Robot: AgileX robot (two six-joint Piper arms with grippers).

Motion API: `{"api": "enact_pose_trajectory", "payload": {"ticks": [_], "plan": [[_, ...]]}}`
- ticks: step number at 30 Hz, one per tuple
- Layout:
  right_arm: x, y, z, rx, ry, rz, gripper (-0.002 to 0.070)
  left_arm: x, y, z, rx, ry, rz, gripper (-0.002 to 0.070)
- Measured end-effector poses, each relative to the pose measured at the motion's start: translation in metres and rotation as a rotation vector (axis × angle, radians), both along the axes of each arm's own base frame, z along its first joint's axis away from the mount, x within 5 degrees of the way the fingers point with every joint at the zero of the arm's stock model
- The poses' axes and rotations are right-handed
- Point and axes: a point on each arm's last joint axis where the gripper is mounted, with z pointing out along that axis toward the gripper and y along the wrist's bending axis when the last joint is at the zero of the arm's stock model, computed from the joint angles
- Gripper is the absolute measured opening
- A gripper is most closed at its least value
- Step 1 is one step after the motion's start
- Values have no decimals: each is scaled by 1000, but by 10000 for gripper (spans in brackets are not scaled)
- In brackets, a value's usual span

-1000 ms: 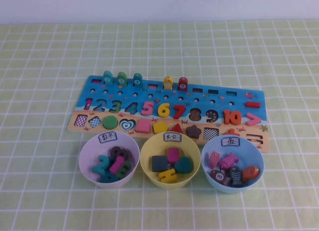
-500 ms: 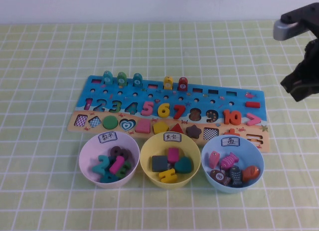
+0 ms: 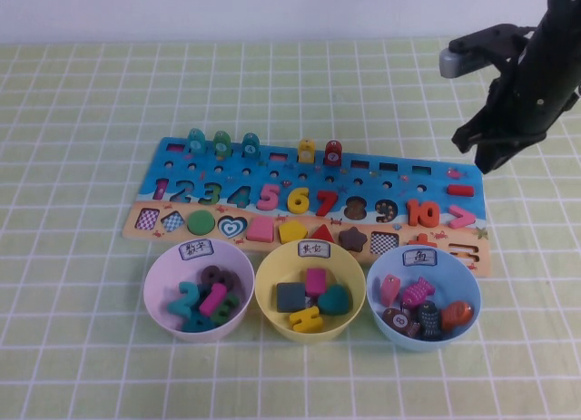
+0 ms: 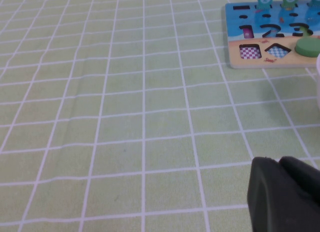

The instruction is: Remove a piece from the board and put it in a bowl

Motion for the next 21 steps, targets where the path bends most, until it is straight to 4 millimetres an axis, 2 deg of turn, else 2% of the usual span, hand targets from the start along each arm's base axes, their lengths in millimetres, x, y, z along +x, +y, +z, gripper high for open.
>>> {"api": "enact_pose_trajectory", "payload": {"ticks": [7, 9, 13, 21], "plan": [[25, 5, -33, 5, 46, -78, 311, 0, 0, 0, 0, 0, 0, -4], [30, 6, -41, 9, 61, -120, 366, 0, 0, 0, 0, 0, 0, -4], [38, 8, -58, 14, 90, -185, 406, 0, 0, 0, 0, 0, 0, -4], [43, 9, -74, 12, 118, -200, 413, 0, 0, 0, 0, 0, 0, -5]]}}
